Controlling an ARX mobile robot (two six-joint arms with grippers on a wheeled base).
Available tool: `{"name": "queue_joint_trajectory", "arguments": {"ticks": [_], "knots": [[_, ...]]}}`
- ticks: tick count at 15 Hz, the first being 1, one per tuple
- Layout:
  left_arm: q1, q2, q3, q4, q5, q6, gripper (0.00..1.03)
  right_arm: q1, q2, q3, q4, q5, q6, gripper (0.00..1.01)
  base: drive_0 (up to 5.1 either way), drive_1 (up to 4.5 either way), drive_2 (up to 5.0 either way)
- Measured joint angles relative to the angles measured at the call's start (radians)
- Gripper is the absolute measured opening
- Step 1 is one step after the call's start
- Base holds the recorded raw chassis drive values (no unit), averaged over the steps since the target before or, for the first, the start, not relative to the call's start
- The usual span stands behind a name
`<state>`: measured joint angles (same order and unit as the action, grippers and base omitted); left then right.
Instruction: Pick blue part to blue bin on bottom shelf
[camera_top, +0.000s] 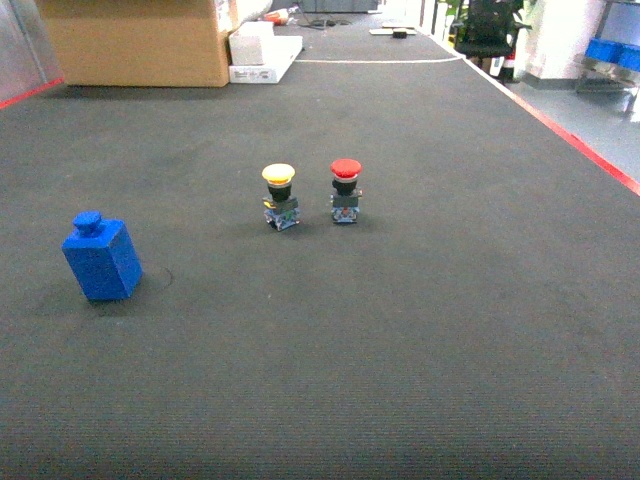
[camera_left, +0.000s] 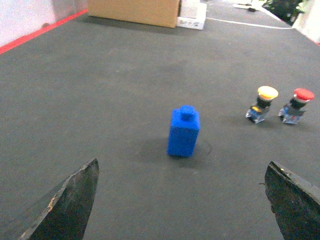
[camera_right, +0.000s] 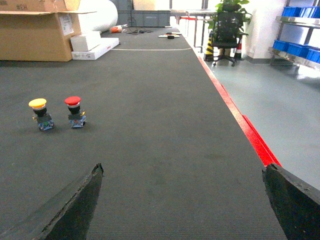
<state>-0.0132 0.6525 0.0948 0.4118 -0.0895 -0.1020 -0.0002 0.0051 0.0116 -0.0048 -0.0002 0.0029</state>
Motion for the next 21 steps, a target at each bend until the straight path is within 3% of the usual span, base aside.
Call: {"name": "queue_joint_trajectory", "arguments": {"ticks": [3, 5, 6, 7, 9, 20, 21], "knots": [[-0.019, 0.473, 0.139, 0.368, 0.076, 0.005, 0.98, 0.0, 0.0, 0.0, 0.0, 0.0, 0.0, 0.98, 0.0, 0.0, 0.0], [-0.031, 0.724, 0.217, 0.496, 0.097, 0.025, 0.98, 0.0, 0.0, 0.0, 0.0, 0.0, 0.0, 0.98, 0.0, 0.0, 0.0], [-0.032, 0.842, 0.266, 0.529, 0.108, 0.036, 0.98, 0.0, 0.0, 0.0, 0.0, 0.0, 0.0, 0.98, 0.0, 0.0, 0.0], [-0.029, 1.18, 0.429, 0.529, 0.12, 0.06, 0.98, 0.0, 0.0, 0.0, 0.0, 0.0, 0.0, 0.98, 0.0, 0.0, 0.0], [0.004, 1.447, 0.668, 0.488, 0.095, 0.058, 0.98, 0.0, 0.0, 0.0, 0.0, 0.0, 0.0, 0.98, 0.0, 0.0, 0.0], [0.033, 1.529, 0.784, 0.447, 0.14, 0.072, 0.98, 0.0, 0.0, 0.0, 0.0, 0.0, 0.0, 0.98, 0.0, 0.0, 0.0], [0.041, 1.537, 0.794, 0.444, 0.153, 0.072, 0.9, 0.0, 0.0, 0.0, 0.0, 0.0, 0.0, 0.98, 0.0, 0.0, 0.0]]}}
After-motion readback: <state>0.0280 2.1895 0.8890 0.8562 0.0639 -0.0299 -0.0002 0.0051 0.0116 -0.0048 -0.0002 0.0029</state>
